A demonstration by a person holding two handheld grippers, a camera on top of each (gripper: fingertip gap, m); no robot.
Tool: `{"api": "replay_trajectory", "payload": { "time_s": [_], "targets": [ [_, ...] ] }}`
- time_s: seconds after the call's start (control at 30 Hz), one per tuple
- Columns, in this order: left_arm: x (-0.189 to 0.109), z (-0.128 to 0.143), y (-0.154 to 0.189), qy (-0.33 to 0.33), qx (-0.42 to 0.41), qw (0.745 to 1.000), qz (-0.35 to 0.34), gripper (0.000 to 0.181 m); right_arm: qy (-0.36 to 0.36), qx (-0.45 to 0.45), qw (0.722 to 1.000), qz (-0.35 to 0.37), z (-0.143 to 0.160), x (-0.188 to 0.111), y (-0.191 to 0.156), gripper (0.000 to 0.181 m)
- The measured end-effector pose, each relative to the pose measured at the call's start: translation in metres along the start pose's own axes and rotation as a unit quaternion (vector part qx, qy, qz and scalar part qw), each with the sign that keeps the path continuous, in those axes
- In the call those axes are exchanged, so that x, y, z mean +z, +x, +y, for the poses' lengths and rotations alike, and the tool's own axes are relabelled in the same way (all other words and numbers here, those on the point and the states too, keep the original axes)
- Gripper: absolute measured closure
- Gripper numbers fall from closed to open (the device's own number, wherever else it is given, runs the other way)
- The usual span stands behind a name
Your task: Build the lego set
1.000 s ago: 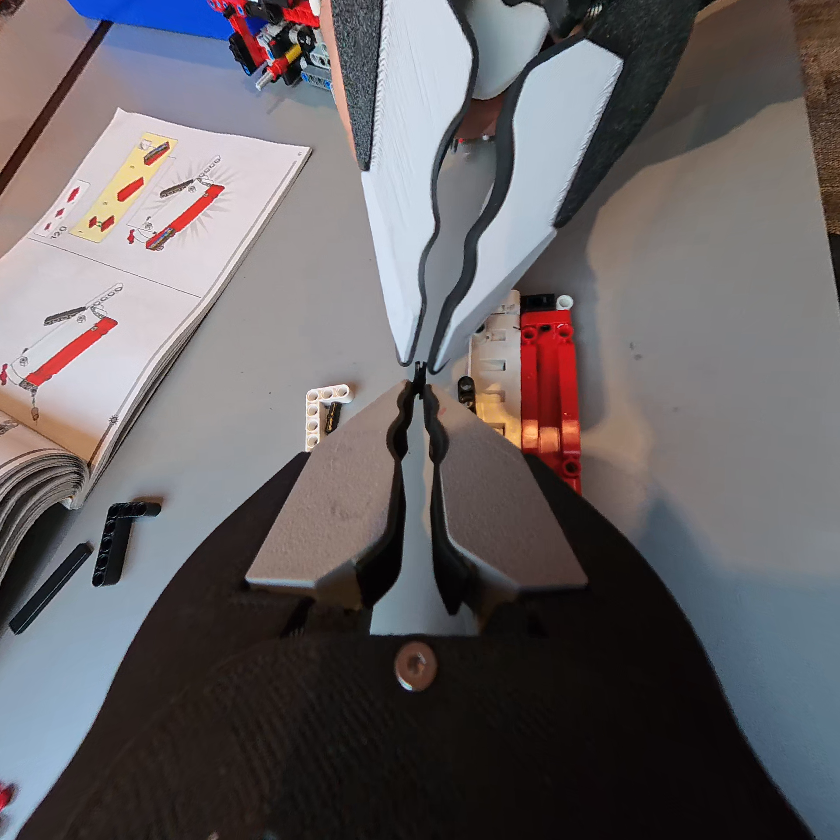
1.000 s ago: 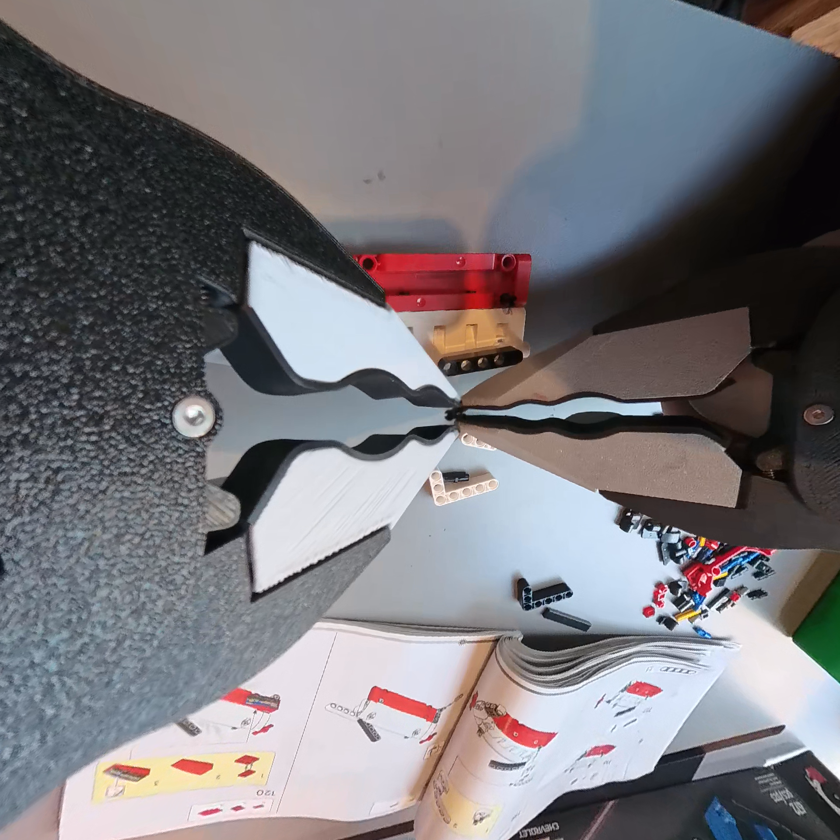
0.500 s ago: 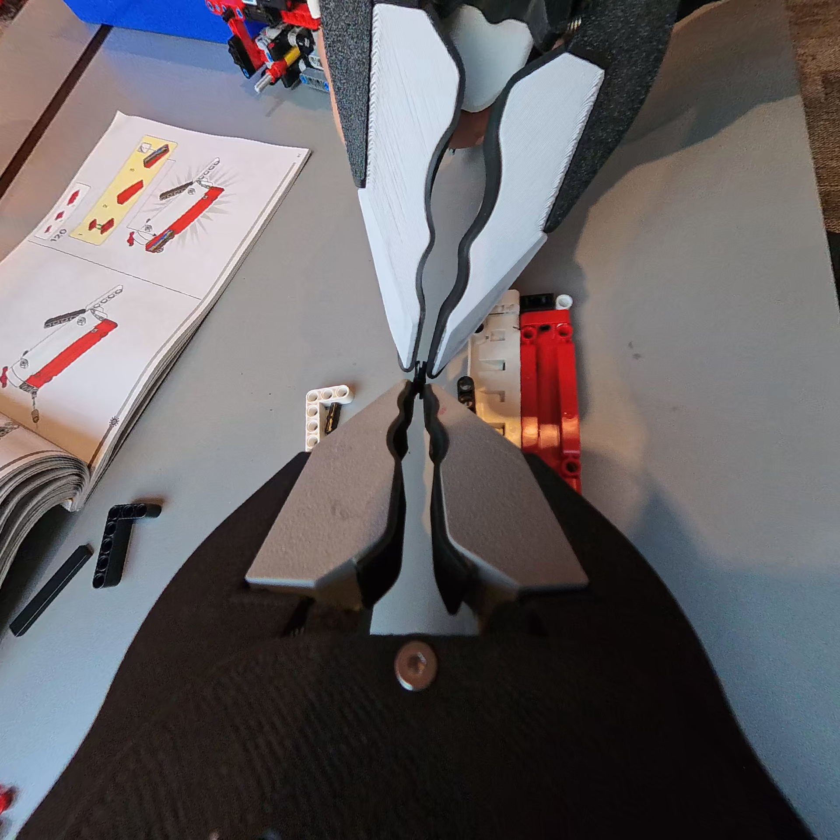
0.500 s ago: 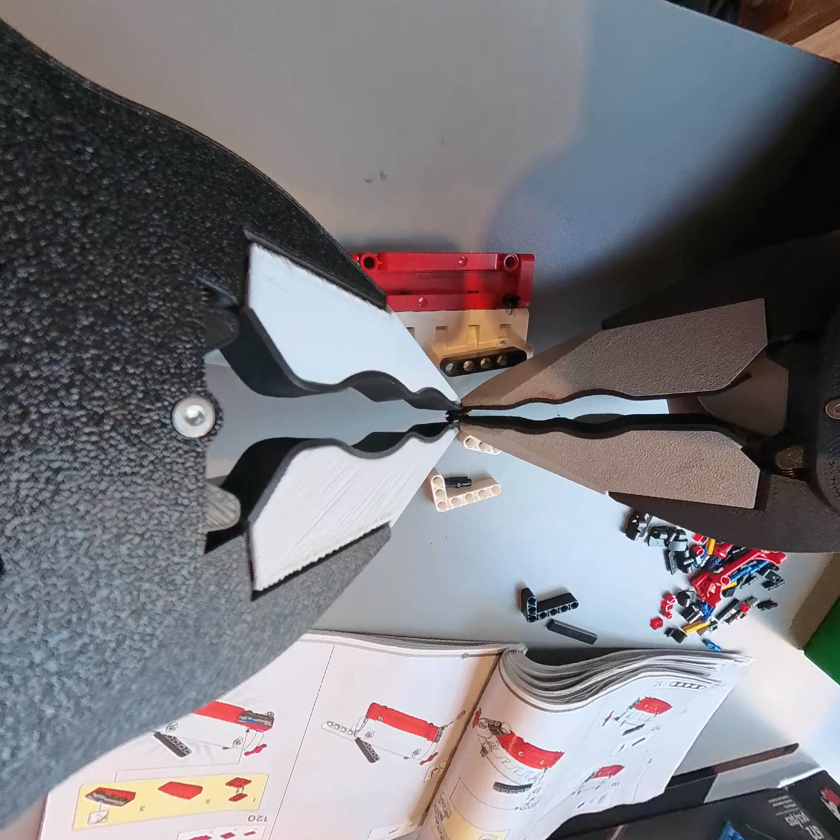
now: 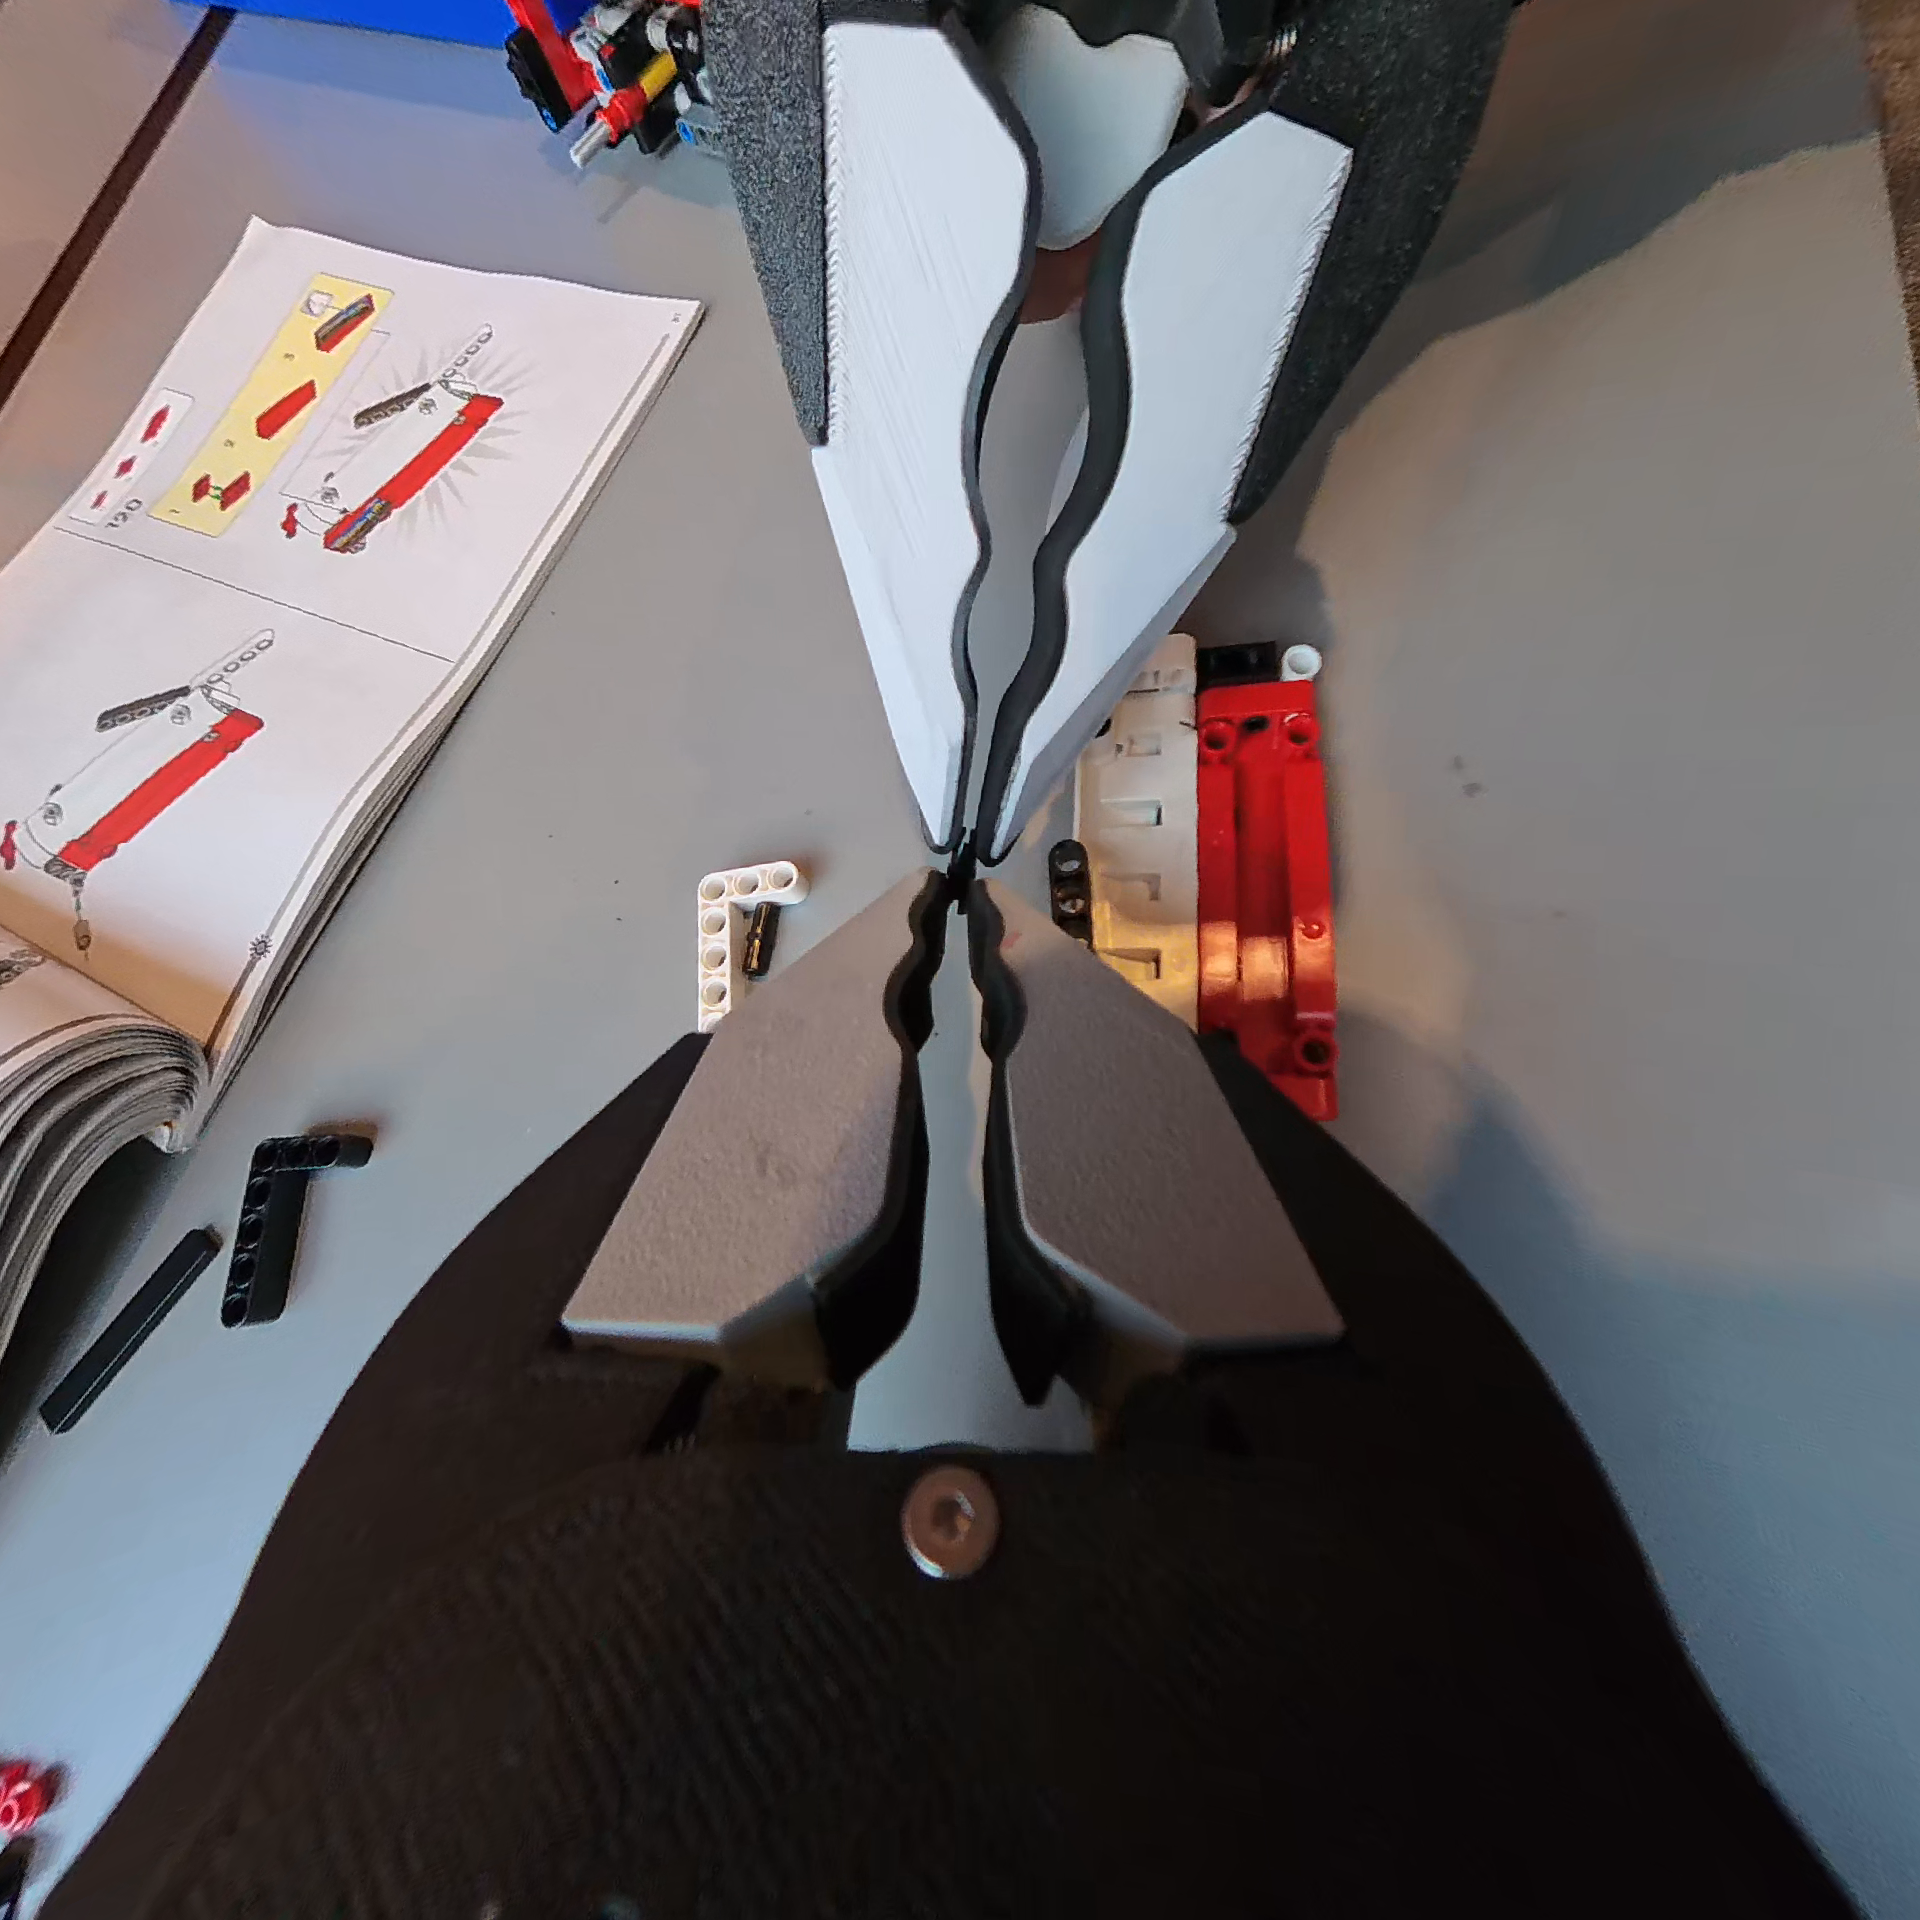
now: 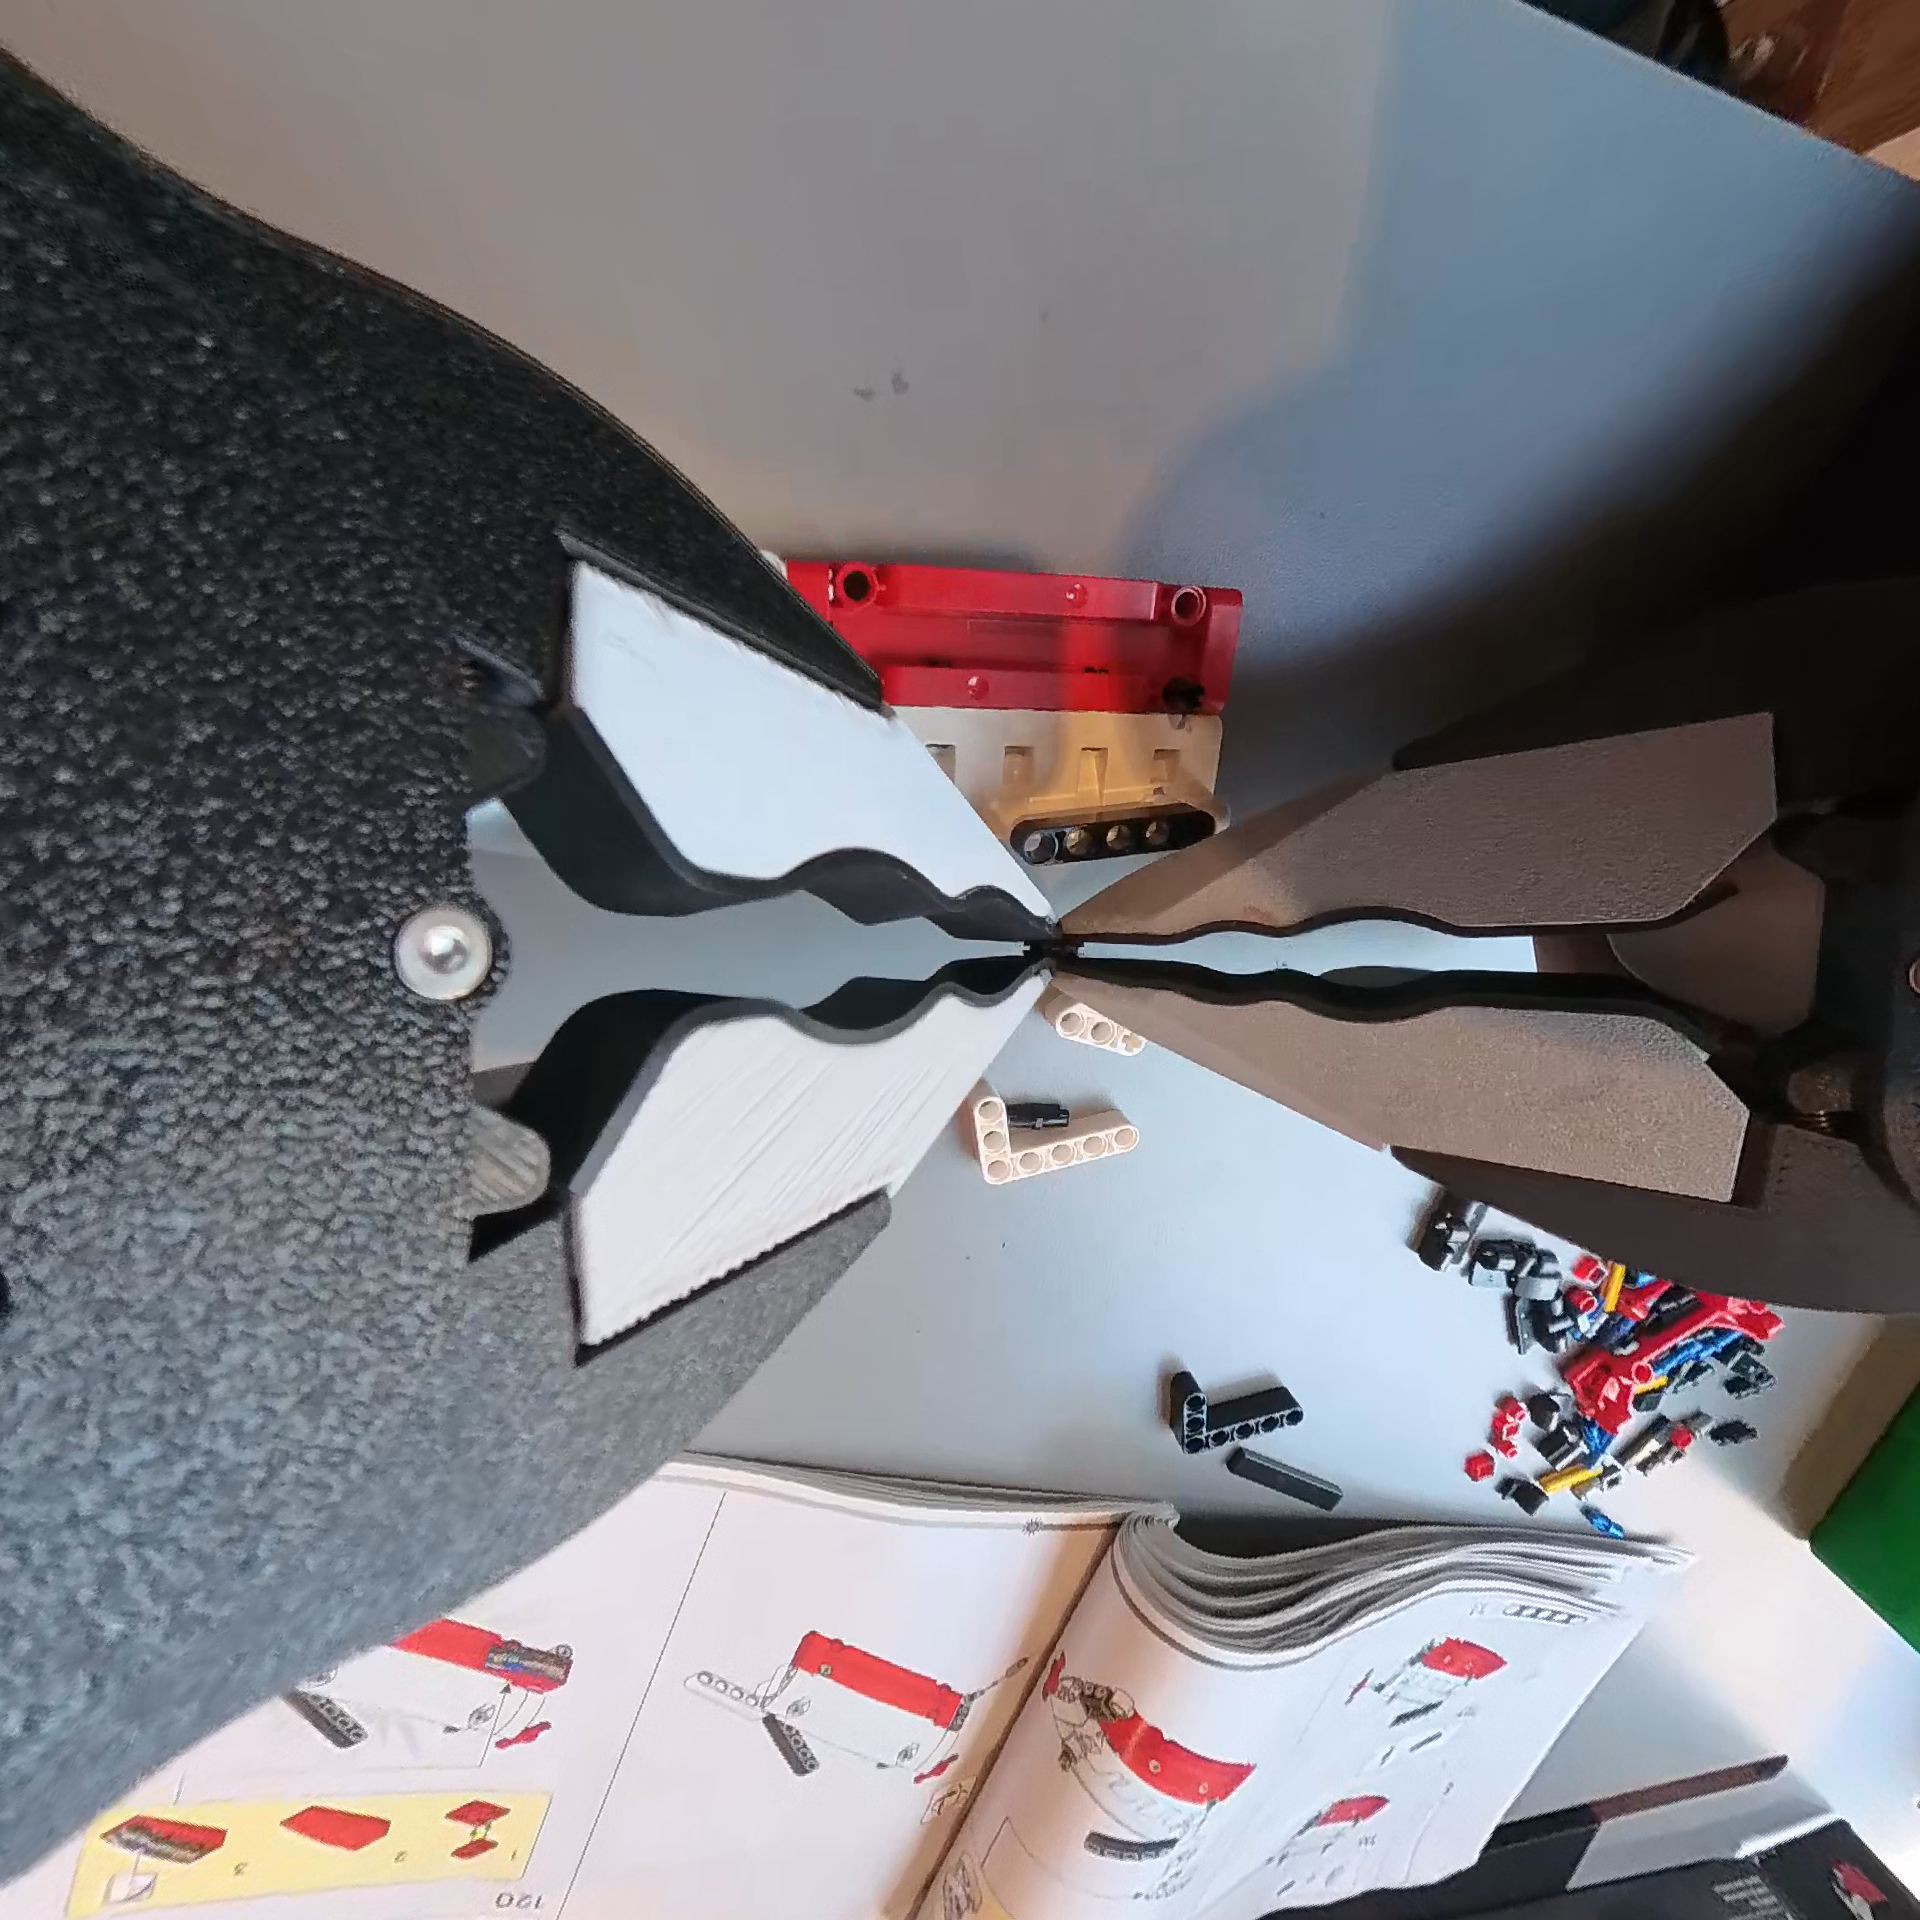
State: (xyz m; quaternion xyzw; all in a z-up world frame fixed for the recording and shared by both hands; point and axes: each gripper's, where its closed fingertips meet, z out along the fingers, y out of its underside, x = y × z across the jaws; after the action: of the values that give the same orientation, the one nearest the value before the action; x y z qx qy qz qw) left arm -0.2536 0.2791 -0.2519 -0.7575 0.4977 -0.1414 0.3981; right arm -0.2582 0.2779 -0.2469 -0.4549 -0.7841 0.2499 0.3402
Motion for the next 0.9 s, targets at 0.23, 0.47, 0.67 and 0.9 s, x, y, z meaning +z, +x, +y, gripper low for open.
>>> {"api": "replay_trajectory", "payload": {
  "time_s": [0.23,0.47,0.67,0.9],
  "targets": [
    [0.002,0.002,0.0,-0.003,-0.005,1.0,0.003,0.181,0.0,0.006,1.0,-0.012,0.002,0.001,0.0,0.178],
    [0.002,0.003,0.0,-0.007,-0.005,1.0,0.005,0.181,-0.006,-0.001,1.0,-0.022,0.003,0.003,-0.001,0.179],
    [0.001,0.005,-0.003,-0.003,-0.011,1.0,0.006,0.181,0.0,0.002,1.0,-0.011,0.002,0.005,0.001,0.178],
    [-0.017,-0.018,-0.029,0.099,-0.113,0.989,0.001,0.181,0.079,0.11,0.989,0.063,-0.019,-0.019,0.032,0.177]
  ]
}}
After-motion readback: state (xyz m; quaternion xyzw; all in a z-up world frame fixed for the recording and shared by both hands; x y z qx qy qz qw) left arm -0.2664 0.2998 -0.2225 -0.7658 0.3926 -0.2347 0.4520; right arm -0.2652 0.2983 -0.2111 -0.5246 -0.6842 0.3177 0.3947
